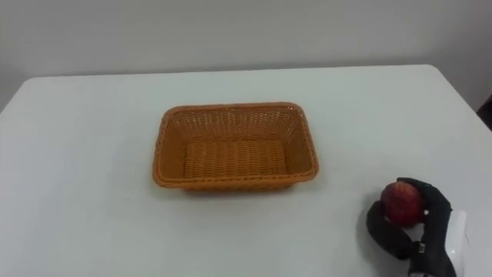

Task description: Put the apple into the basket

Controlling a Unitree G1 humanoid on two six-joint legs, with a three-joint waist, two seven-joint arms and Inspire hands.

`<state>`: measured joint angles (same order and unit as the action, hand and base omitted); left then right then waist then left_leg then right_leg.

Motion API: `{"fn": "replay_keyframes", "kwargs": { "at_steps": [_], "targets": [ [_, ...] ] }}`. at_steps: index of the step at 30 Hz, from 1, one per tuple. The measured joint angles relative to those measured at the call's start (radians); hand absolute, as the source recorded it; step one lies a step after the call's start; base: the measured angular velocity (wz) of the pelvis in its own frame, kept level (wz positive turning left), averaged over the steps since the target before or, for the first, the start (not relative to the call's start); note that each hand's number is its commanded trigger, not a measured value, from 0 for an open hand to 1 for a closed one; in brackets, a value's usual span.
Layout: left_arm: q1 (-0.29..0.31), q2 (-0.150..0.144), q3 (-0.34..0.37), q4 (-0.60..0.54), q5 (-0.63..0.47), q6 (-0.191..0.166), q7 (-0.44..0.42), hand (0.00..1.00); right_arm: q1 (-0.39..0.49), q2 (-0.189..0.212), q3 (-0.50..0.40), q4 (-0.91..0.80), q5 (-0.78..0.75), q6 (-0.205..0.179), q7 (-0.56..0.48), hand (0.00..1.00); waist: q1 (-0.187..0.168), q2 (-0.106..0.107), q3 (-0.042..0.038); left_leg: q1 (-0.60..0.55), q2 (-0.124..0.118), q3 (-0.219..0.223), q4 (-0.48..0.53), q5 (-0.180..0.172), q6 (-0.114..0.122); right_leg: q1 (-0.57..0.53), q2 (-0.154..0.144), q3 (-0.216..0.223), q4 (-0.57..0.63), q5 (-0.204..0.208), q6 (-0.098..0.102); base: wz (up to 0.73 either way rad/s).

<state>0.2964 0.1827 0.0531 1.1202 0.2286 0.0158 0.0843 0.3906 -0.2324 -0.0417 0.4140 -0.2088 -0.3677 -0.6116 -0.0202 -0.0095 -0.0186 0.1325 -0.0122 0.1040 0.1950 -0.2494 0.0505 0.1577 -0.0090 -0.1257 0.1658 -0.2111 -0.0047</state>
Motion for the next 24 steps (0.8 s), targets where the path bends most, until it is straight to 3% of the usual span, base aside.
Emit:
{"fn": "replay_keyframes", "kwargs": {
  "at_steps": [4, 7, 9, 13, 16, 24],
  "targets": [
    [-0.004, 0.001, -0.024, 0.002, -0.002, -0.003, 0.0, 0.0, -0.016, 0.004, 0.016, -0.009, 0.018, 0.024, 0.0, 1.0, 0.001, -0.007, 0.0042, 0.0, -0.001, 0.002, -0.004, 0.0, 0.0, -0.001, 0.0, 0.009, -0.012, 0.0, 0.0, -0.03],
    [-0.015, 0.002, -0.035, 0.021, -0.01, -0.006, 0.0, 0.0, -0.035, 0.036, 0.021, -0.039, 0.046, 0.047, 0.0, 1.0, 0.0, -0.011, 0.0075, -0.002, 0.0, 0.004, -0.006, 0.0, -0.001, 0.0, 0.003, 0.018, -0.012, 0.0, -0.001, -0.07],
    [-0.016, 0.001, -0.042, 0.022, -0.02, -0.016, -0.006, 0.0, -0.038, 0.041, 0.019, -0.078, 0.048, 0.084, 0.005, 1.0, 0.0, -0.012, 0.0094, -0.002, 0.0, 0.003, -0.008, -0.001, -0.001, -0.001, 0.003, 0.021, -0.012, 0.001, -0.001, -0.05],
    [-0.019, 0.002, -0.042, 0.024, -0.02, -0.023, -0.029, 0.0, -0.038, 0.042, 0.028, -0.153, 0.078, 0.12, 0.031, 1.0, 0.003, -0.01, 0.0164, -0.007, 0.0, 0.005, -0.008, -0.001, -0.001, -0.013, 0.005, 0.03, -0.006, 0.001, -0.001, -0.05],
    [-0.035, 0.002, -0.042, 0.051, -0.02, -0.032, -0.039, 0.0, -0.049, 0.041, 0.062, -0.281, 0.112, 0.116, 0.03, 1.0, 0.019, -0.006, 0.0253, -0.021, -0.002, 0.011, -0.006, 0.0, -0.001, -0.032, 0.006, 0.033, 0.006, 0.001, -0.001, -0.05],
    [-0.038, 0.002, -0.047, 0.078, -0.029, -0.04, -0.037, 0.0, -0.103, 0.038, 0.082, -0.411, 0.12, 0.117, 0.029, 1.0, 0.053, -0.007, 0.0227, -0.043, -0.003, 0.002, 0.003, 0.0, -0.002, -0.044, 0.005, 0.017, 0.003, 0.001, -0.002, 0.06]
  ]
}}
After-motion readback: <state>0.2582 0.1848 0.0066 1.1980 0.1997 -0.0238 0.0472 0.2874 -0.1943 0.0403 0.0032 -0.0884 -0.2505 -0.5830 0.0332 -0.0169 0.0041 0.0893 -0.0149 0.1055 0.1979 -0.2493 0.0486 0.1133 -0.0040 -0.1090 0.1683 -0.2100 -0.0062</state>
